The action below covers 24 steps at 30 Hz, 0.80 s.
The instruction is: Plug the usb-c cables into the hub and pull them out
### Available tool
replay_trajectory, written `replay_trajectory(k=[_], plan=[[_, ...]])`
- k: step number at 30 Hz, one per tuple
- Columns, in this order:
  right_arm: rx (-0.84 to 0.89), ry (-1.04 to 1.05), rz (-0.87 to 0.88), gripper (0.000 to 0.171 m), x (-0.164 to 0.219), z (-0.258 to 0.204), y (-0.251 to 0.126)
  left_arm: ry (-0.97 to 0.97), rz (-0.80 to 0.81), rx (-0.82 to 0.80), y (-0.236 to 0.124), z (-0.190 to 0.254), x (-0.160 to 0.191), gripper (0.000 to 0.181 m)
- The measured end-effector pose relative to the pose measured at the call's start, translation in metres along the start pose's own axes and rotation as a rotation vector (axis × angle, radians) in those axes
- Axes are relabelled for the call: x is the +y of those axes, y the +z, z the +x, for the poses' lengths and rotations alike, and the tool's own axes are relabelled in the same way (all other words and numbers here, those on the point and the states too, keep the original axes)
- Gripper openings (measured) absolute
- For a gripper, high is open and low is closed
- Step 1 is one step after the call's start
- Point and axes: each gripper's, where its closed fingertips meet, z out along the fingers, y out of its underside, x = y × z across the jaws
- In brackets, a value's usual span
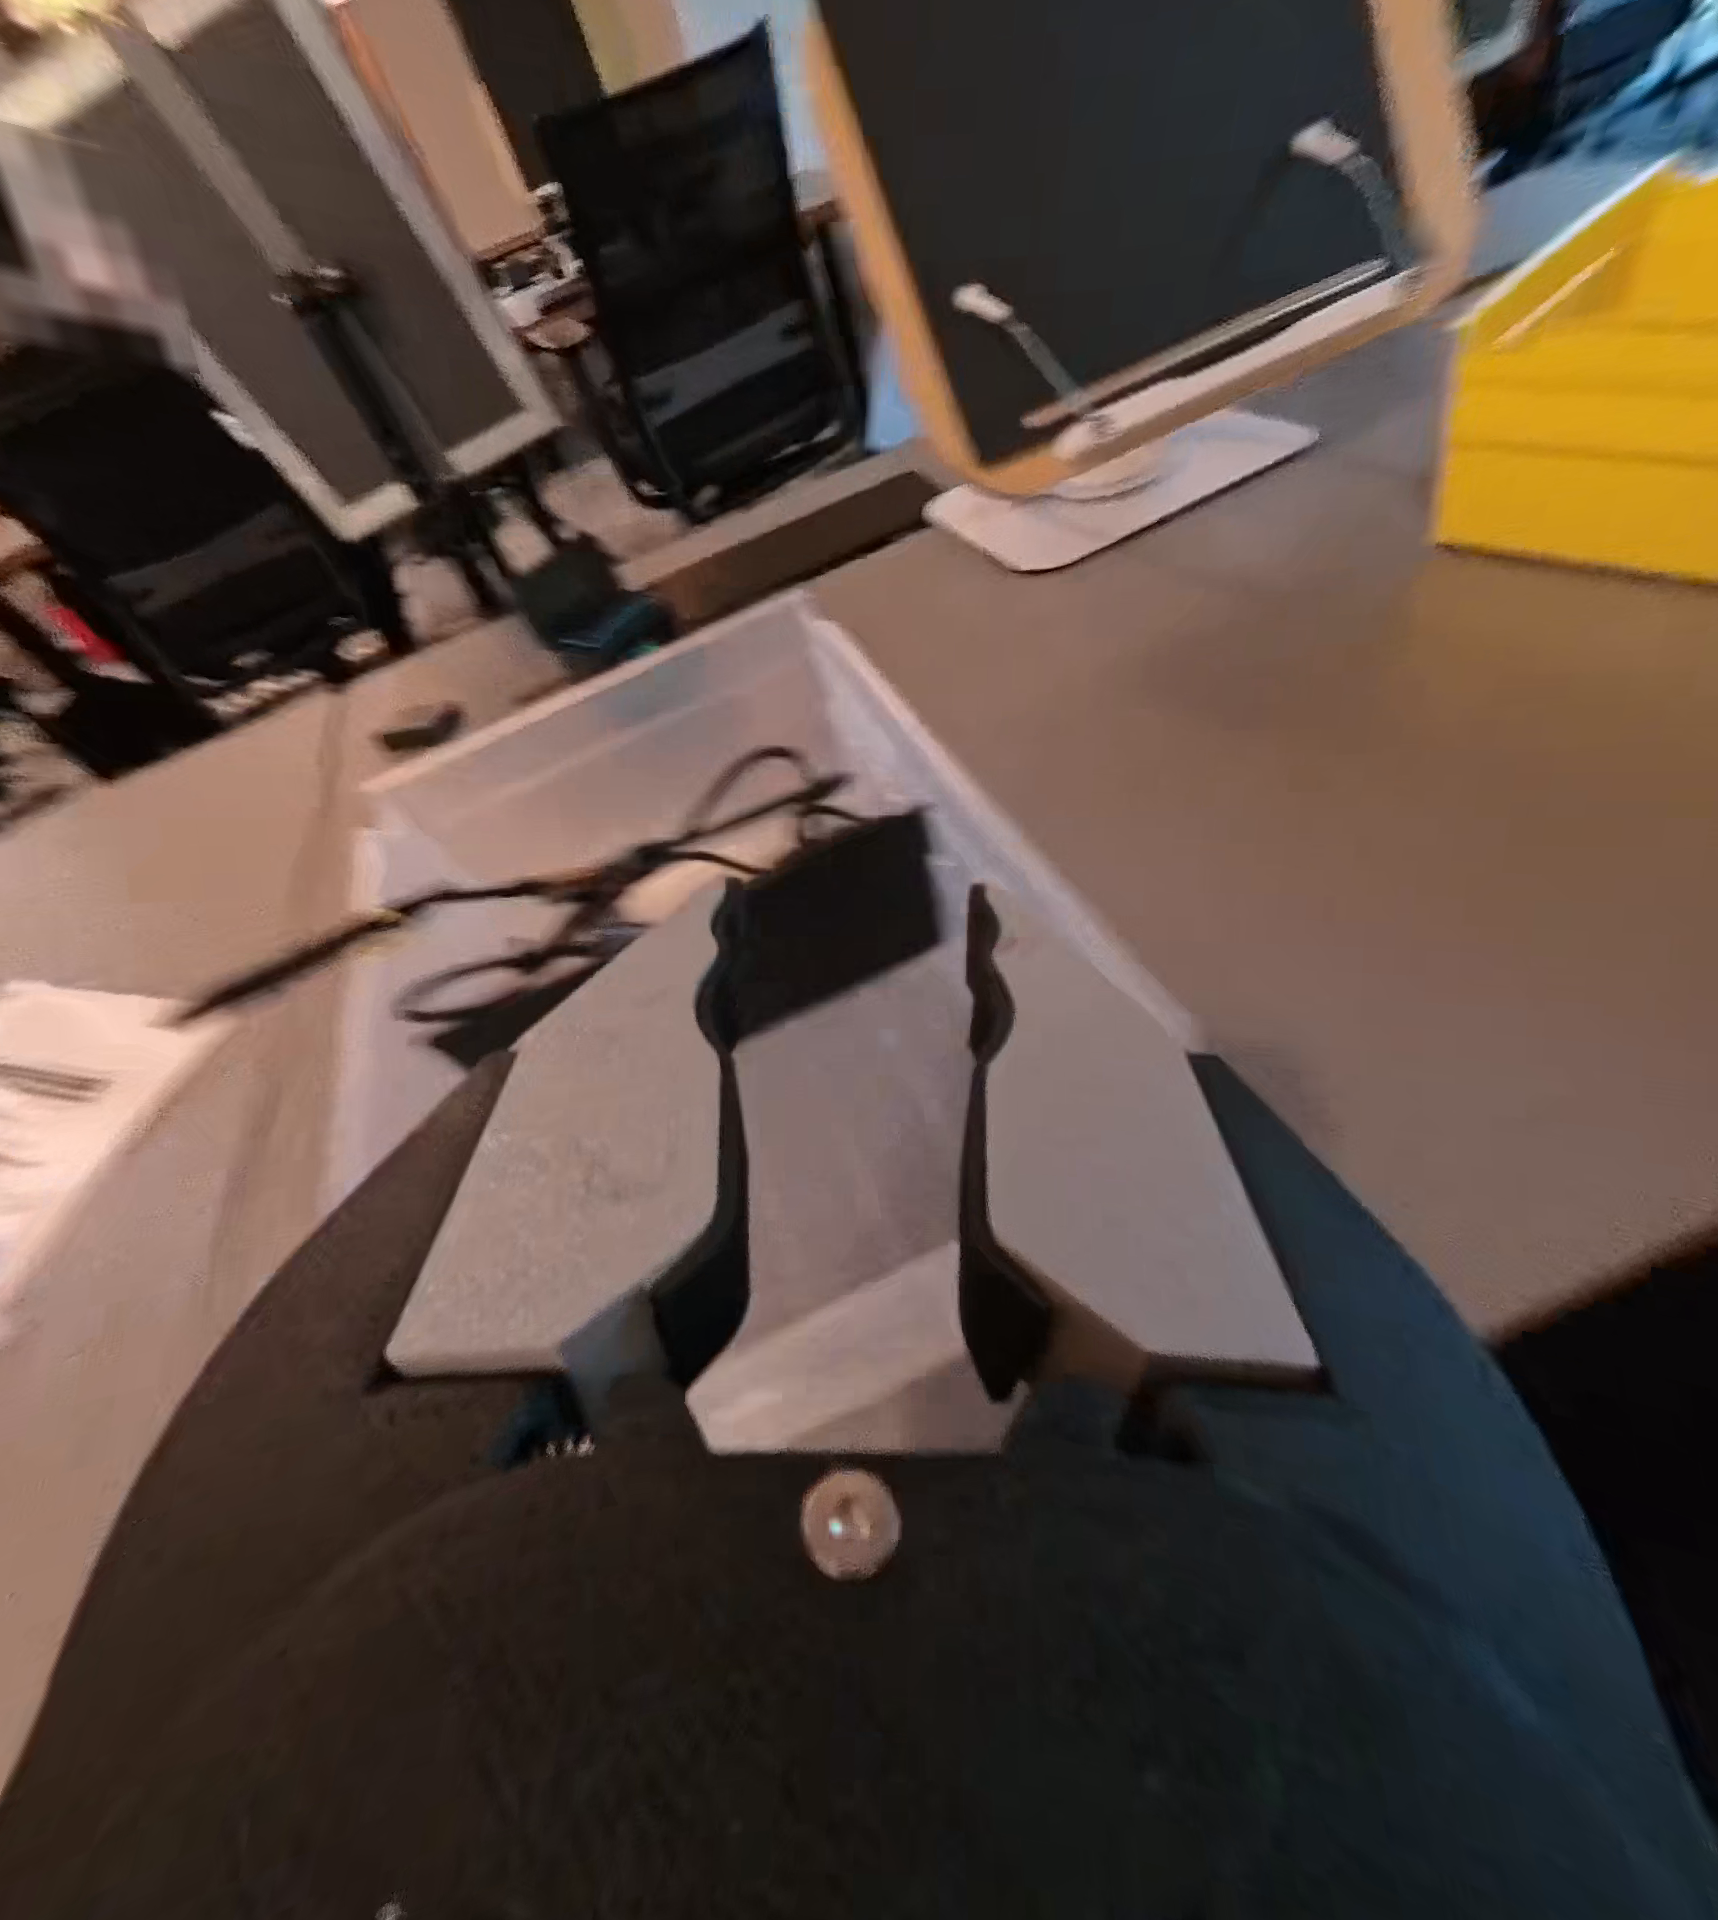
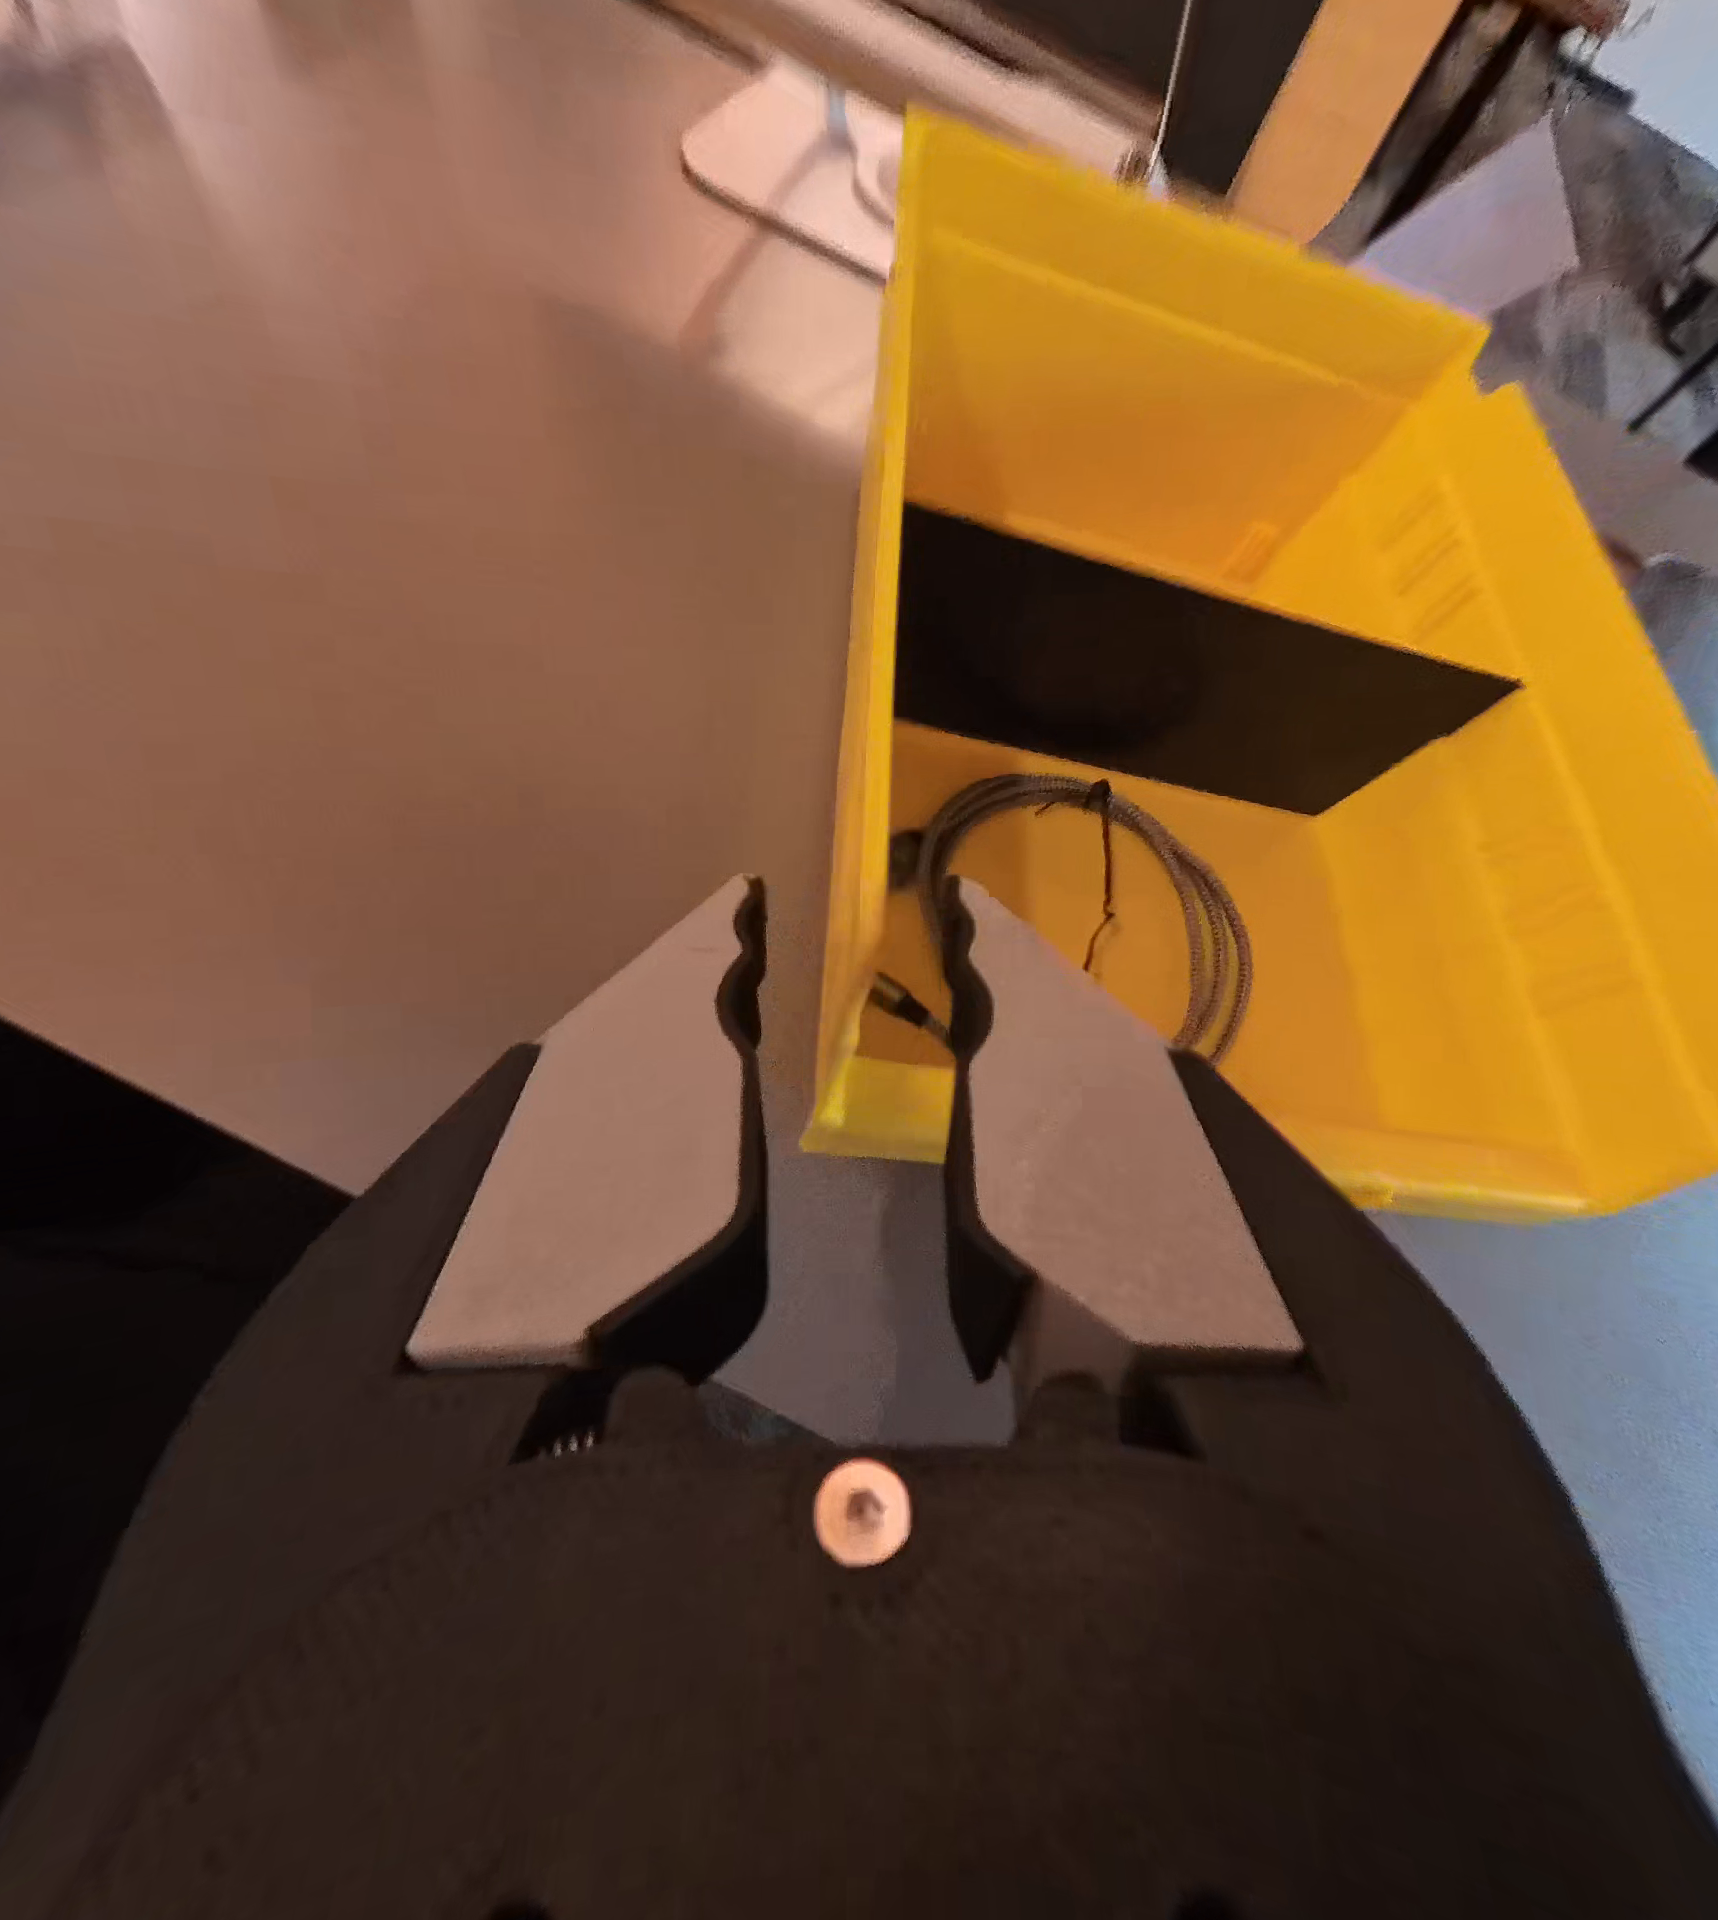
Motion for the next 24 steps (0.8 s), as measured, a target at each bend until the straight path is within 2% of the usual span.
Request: replay_trajectory(k=[3, 5, 8, 11, 13, 18, 21, 24], plan=[[-0.075, 0.045, 0.147, 0.038, -0.03, -0.01, -0.023, 0.171, -0.074, -0.144, 0.023, -0.067, -0.014, 0.038], [-0.172, 0.055, 0.229, 0.041, -0.05, -0.029, -0.029, 0.277, -0.189, -0.121, 0.057, -0.091, -0.008, 0.04], [-0.289, 0.039, 0.266, 0.043, -0.064, -0.058, -0.019, 0.418, -0.389, -0.002, 0.111, -0.103, 0.02, 0.042], [-0.353, 0.044, 0.225, 0.047, -0.066, -0.074, 0.003, 0.455, -0.511, 0.212, 0.146, -0.085, 0.047, 0.04], [-0.396, 0.045, 0.209, 0.047, -0.069, -0.082, 0.014, 0.438, -0.567, 0.338, 0.155, -0.074, 0.057, 0.038], [-0.476, -0.038, 0.169, 0.048, -0.074, -0.105, 0.042, 0.549, -0.643, 0.474, 0.16, -0.076, 0.066, 0.037], [-0.491, -0.107, 0.165, 0.048, -0.08, -0.112, 0.059, 0.63, -0.647, 0.544, 0.148, -0.085, 0.058, 0.045], [-0.563, -0.128, 0.207, 0.045, -0.095, -0.128, 0.065, 0.73, -0.581, 0.601, 0.143, -0.087, 0.049, 0.047]])
